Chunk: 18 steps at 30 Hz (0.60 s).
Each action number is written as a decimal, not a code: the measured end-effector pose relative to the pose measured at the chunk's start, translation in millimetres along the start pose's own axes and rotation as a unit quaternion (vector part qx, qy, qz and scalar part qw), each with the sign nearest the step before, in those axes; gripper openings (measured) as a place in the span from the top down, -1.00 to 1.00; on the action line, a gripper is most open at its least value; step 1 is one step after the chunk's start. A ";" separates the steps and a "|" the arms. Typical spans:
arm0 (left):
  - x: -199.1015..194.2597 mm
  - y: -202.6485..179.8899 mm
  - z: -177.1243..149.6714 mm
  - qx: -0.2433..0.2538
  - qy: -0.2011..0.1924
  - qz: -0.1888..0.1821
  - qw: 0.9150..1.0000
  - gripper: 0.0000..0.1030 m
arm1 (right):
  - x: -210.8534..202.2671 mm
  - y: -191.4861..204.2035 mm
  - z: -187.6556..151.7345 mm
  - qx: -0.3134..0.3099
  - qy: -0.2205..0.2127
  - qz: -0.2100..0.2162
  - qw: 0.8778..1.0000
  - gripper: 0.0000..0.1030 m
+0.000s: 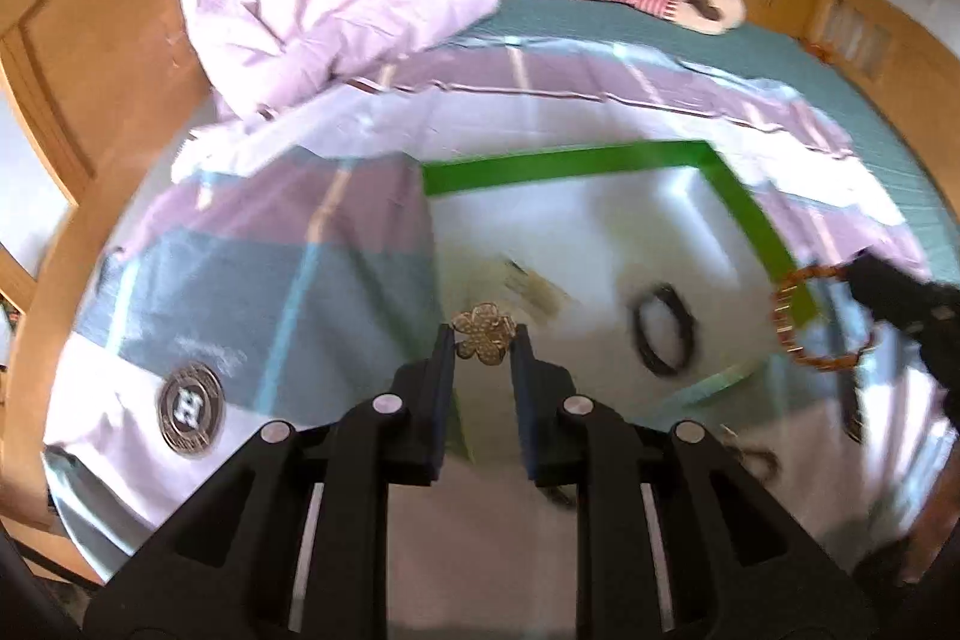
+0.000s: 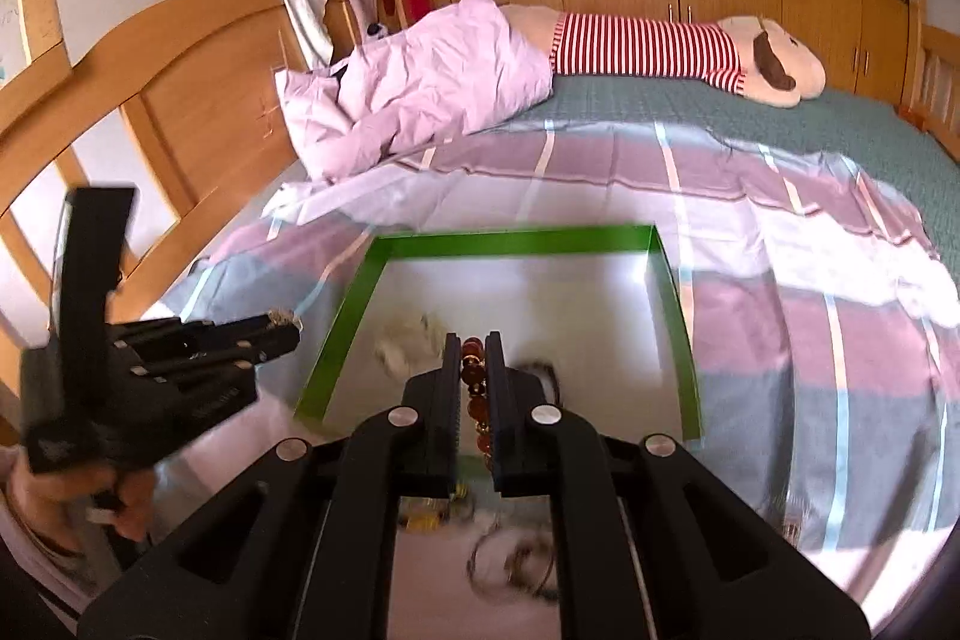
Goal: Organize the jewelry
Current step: 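Lower the brooch into the green box with the left gripper while the right releases the bracelet there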
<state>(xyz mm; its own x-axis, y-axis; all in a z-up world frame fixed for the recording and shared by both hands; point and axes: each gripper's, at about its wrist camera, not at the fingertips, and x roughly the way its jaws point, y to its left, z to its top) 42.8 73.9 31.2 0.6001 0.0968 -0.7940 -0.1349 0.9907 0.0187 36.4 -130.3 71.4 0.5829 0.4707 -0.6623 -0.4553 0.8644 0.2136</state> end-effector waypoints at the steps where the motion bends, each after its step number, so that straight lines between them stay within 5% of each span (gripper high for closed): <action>1: 9.4 0.5 1.2 -0.001 0.005 0.011 1.000 0.63 | 7.7 -2.4 2.2 0.004 0.005 -0.003 1.000 0.84; 8: 44.2 7.0 -1.4 -0.014 0.038 0.026 0.999 0.63 | 55.0 -16.3 -13.1 0.022 0.045 -0.027 0.998 0.84; 15: 57.8 4.1 -3.7 -0.016 0.043 0.028 0.999 0.62 | 68.0 -22.7 -12.5 0.032 0.041 -0.049 0.997 0.84; 17: 59.9 2.9 -5.8 -0.016 0.052 0.021 0.998 0.58 | 72.5 -27.3 -15.7 0.039 0.046 -0.054 0.997 0.68; 18: 59.5 2.6 -7.0 -0.019 0.052 0.014 0.998 0.50 | 72.8 -29.4 -16.9 0.042 0.048 -0.055 0.996 0.39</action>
<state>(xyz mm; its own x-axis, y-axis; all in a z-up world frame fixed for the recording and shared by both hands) 72.7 81.6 -20.3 0.5099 0.1125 -0.8528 -0.1826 0.9830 0.0205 80.9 -124.5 4.8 0.5565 0.3574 -0.7500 -0.3320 0.9232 0.1937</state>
